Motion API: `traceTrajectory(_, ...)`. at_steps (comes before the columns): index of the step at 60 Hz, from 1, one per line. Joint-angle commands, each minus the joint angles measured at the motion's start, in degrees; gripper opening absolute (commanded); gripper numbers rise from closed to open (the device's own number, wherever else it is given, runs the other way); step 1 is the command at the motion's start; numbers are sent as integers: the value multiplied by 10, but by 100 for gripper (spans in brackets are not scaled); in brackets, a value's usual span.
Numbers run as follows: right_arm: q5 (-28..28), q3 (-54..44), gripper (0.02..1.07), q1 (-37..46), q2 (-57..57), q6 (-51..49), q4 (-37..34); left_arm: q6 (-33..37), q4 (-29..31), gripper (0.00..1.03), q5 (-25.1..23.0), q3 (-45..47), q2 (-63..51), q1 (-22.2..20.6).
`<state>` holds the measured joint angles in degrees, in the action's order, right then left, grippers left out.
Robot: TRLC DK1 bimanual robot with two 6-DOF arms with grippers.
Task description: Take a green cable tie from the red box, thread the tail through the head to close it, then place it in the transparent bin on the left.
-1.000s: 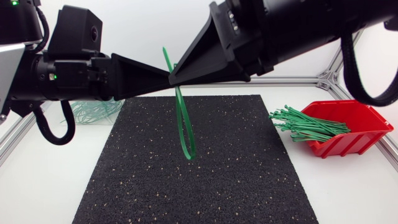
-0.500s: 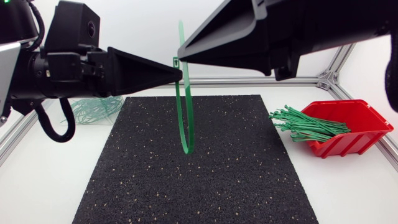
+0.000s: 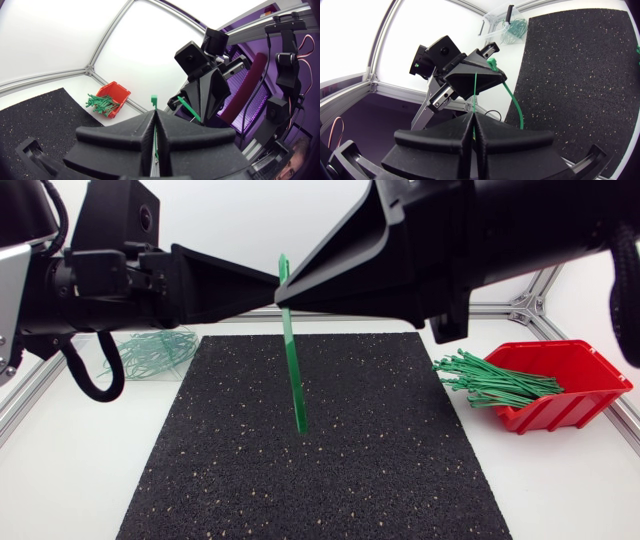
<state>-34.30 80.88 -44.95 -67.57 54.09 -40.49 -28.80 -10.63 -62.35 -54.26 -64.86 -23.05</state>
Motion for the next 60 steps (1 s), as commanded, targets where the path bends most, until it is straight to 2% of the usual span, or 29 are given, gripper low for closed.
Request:
traceTrajectory(1, -9, -8, 7, -2, -6, 33, -3, -17, -12, 4, -5, -2, -10, 1)
traceTrajectory(19, -20, -19, 7, -8, -6, 107, 16, -26, -25, 3, -5, 2, -3, 2)
traceTrajectory(40, -26, -21, 7, -22, 7, 135, 42, -30, -39, 3, -5, 15, 8, 3)
traceTrajectory(45, -54, -31, 7, -8, 8, 169, 44, -30, -41, 3, -5, 20, 15, 5)
traceTrajectory(60, -56, -34, 7, -7, 17, 179, 59, -35, -42, 3, -5, 19, 19, 3)
